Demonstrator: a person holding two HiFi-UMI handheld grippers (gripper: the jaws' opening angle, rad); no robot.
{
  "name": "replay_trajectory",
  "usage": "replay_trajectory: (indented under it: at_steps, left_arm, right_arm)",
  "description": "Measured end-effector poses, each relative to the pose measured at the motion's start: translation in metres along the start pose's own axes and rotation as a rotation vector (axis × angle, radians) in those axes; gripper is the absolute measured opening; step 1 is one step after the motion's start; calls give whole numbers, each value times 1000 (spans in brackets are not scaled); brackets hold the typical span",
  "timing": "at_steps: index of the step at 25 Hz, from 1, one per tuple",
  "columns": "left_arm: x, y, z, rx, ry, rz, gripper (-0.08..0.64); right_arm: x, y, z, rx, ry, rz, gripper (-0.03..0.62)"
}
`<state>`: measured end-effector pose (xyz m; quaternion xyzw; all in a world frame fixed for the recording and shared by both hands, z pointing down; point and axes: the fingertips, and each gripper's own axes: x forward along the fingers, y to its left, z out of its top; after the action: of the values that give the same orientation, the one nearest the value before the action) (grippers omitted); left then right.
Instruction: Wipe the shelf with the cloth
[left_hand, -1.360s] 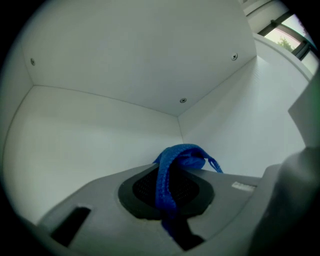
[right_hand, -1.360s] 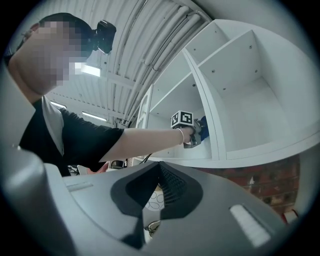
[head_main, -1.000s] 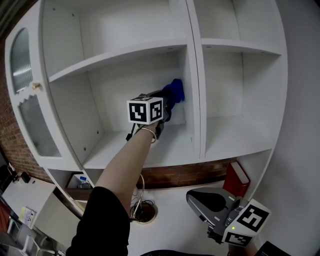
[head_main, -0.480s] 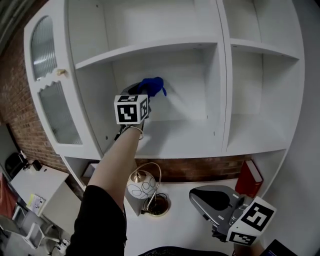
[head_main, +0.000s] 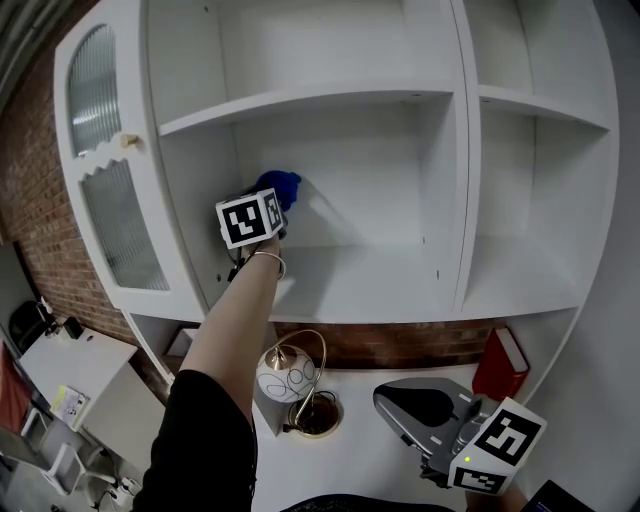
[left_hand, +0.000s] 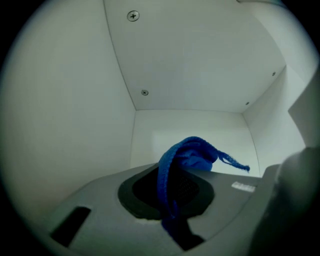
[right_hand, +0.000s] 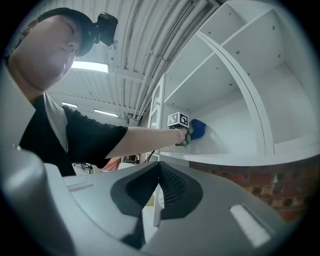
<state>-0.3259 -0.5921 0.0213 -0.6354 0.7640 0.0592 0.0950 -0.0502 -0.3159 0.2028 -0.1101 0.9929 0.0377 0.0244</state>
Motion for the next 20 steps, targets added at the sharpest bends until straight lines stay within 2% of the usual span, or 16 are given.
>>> replay_trajectory:
  at_steps: [5, 8, 13, 18, 20]
  left_arm:
    - [7, 11, -5, -50, 4, 27, 12]
    - [15, -6, -12, -58, 34, -50, 11]
    - [26, -49, -15, 30, 52, -168, 11]
    - [30, -87, -15, 46, 41, -252, 11]
    - [32, -106, -15, 22, 35, -296, 11]
  right_arm:
    - [-2, -7, -2, 7, -7, -3, 9]
    - [-5, -12, -2, 20, -25, -8, 9]
    - [-8, -16, -4, 33, -39, -7, 9]
    - [-15, -23, -8, 46, -52, -16, 9]
    - [-18, -26, -9, 52, -61, -17, 9]
